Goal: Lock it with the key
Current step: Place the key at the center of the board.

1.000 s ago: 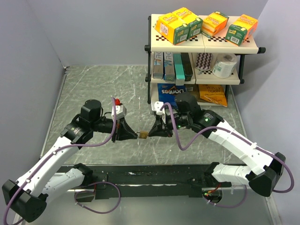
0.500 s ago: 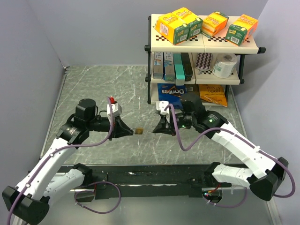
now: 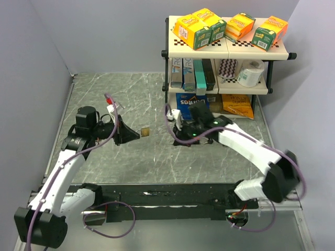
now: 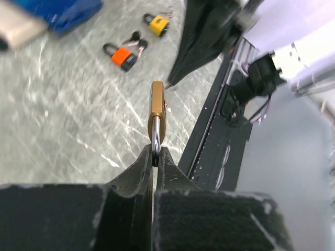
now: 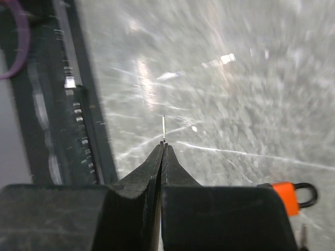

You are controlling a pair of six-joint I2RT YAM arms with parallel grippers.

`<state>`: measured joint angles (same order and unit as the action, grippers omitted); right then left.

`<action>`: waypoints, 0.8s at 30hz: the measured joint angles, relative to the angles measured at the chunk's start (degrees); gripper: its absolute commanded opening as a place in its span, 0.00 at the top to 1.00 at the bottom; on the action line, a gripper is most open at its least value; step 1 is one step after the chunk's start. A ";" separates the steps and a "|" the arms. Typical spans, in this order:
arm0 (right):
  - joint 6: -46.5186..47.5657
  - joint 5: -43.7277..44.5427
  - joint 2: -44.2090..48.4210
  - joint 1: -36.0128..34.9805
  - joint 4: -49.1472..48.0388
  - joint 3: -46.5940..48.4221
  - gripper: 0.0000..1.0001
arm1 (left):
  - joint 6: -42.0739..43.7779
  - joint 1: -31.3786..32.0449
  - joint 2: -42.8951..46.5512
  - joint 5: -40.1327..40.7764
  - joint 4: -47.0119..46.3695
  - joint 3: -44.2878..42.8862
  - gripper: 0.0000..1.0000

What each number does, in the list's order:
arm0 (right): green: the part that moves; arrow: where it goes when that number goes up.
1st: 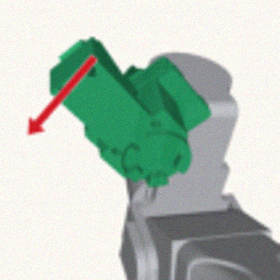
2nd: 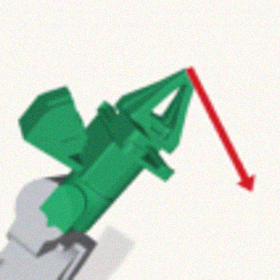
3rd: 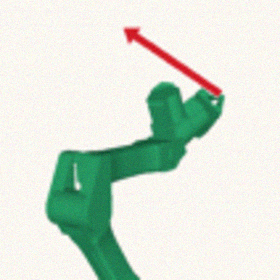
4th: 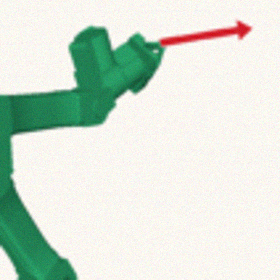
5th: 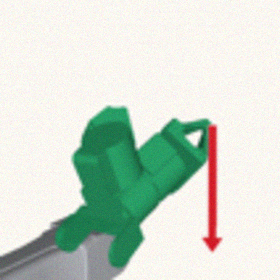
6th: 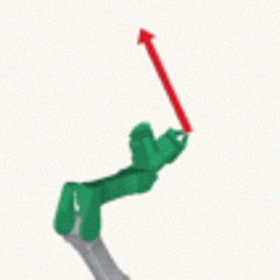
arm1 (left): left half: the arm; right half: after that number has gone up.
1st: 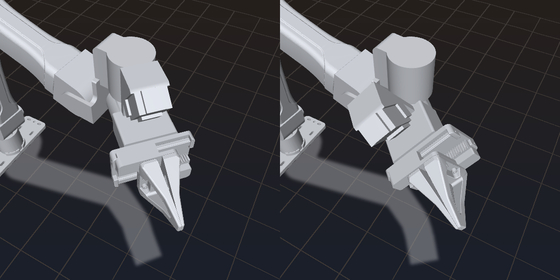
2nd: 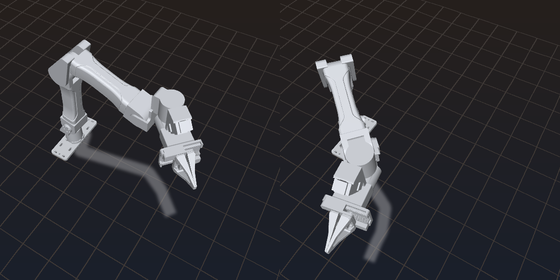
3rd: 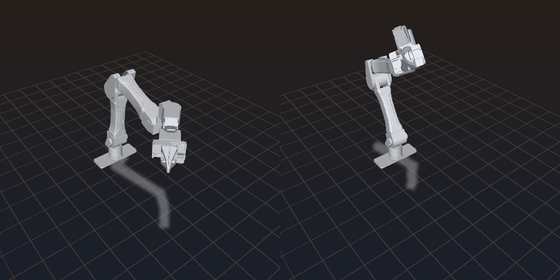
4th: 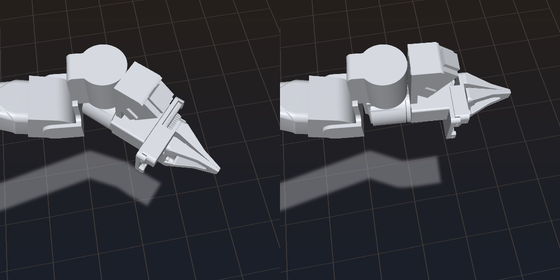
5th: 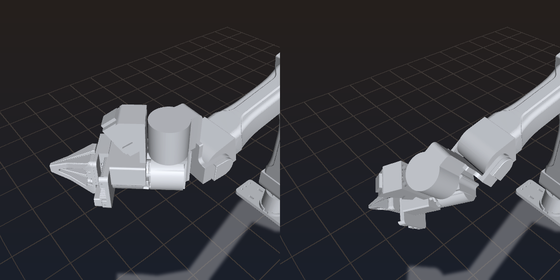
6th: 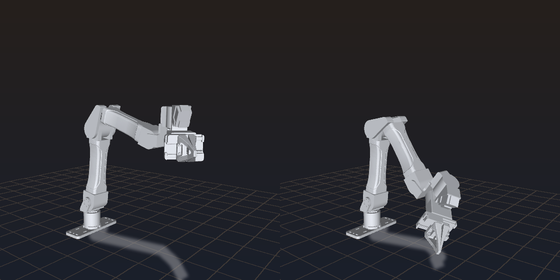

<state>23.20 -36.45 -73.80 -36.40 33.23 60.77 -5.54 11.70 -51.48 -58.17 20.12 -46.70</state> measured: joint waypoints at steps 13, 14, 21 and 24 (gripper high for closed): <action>-9.64 9.03 -22.56 -0.74 -12.31 2.23 1.00 | -11.34 -5.09 -11.23 5.57 -1.81 5.42 0.99; -10.21 9.57 -23.93 -0.83 -13.31 2.64 1.00 | -11.34 -5.09 -12.50 5.57 -1.73 5.40 0.99; -11.32 12.55 -29.03 -0.96 -16.41 3.43 1.00 | -11.08 -5.09 -17.38 5.64 -0.57 5.18 0.99; -11.39 13.44 -30.25 -0.96 -17.31 3.48 1.00 | -11.10 -5.09 -17.38 5.62 -0.72 5.18 0.99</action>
<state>11.81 -23.00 -104.05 -37.36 15.92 64.25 -16.64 6.61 -68.86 -52.56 19.40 -41.52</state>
